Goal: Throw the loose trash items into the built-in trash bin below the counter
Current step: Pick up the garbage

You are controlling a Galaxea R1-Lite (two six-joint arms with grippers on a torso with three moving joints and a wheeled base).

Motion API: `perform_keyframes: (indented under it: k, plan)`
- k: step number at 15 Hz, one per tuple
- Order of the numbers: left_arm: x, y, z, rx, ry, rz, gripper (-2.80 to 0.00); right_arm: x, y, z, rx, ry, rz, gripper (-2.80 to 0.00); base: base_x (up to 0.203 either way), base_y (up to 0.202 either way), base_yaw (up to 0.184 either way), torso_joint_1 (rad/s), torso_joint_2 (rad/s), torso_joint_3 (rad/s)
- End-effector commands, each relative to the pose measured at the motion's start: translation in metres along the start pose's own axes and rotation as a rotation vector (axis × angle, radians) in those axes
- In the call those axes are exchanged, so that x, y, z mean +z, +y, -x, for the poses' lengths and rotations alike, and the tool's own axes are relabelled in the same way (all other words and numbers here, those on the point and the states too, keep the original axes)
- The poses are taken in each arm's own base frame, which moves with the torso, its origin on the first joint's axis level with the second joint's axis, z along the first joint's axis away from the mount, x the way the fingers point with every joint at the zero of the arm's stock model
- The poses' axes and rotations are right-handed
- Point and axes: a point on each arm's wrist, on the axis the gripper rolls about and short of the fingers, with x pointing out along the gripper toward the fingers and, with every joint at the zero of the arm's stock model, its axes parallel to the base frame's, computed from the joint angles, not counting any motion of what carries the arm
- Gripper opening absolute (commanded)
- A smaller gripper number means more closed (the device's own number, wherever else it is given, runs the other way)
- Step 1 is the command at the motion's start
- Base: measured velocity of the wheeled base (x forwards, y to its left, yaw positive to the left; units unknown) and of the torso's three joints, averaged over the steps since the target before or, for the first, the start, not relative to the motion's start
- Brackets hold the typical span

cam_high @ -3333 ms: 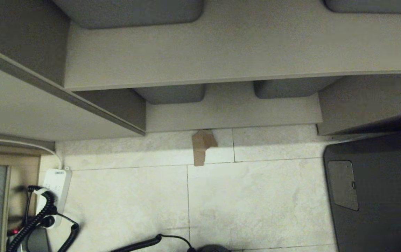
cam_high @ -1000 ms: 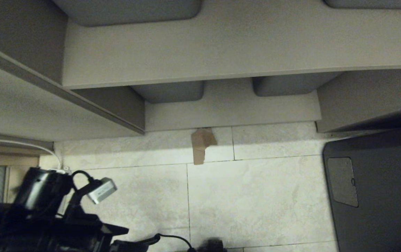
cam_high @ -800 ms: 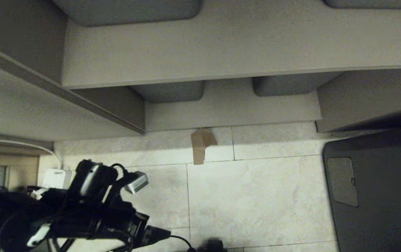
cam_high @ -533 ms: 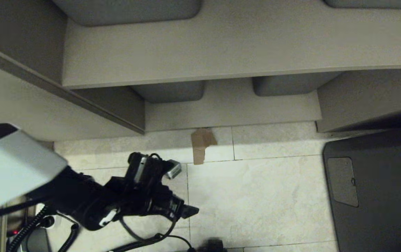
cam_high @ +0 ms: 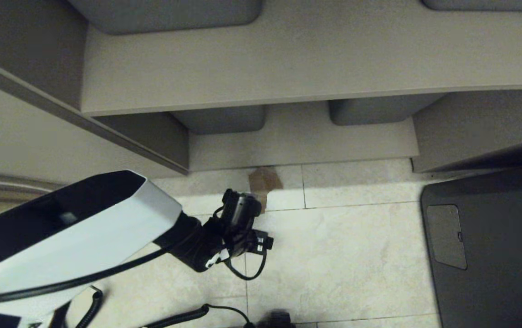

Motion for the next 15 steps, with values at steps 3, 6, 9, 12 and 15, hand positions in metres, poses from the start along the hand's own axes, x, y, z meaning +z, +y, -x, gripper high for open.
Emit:
perform_keyframes:
  k: [3, 6, 9, 12, 15]
  plan:
    - [0.003, -0.011, -0.042, 0.030, -0.031, 0.039, 0.00, 0.000, 0.000, 0.000, 0.000, -0.001, 0.000, -2.80, 0.000, 0.000, 0.000, 0.000, 0.00, 0.000]
    - [0.016, -0.016, -0.064, 0.036, -0.098, 0.058, 0.00, 0.000, 0.000, 0.000, 0.000, -0.001, 0.000, -2.80, 0.000, 0.000, 0.000, 0.000, 0.00, 0.000]
    - [0.024, -0.009, -0.083, 0.087, -0.151, 0.084, 0.00, 0.000, 0.000, 0.000, 0.000, -0.001, 0.000, -2.80, 0.000, 0.000, 0.000, 0.000, 0.00, 0.000]
    - [0.029, 0.001, -0.090, 0.103, -0.169, 0.105, 0.00, 0.000, 0.000, 0.000, 0.000, -0.001, 0.000, -2.80, 0.000, 0.000, 0.000, 0.000, 0.00, 0.000]
    - [0.038, 0.007, -0.093, 0.107, -0.209, 0.141, 0.00, 0.000, 0.000, 0.000, 0.000, -0.001, 0.000, -2.80, 0.000, 0.000, 0.000, 0.000, 0.00, 0.000]
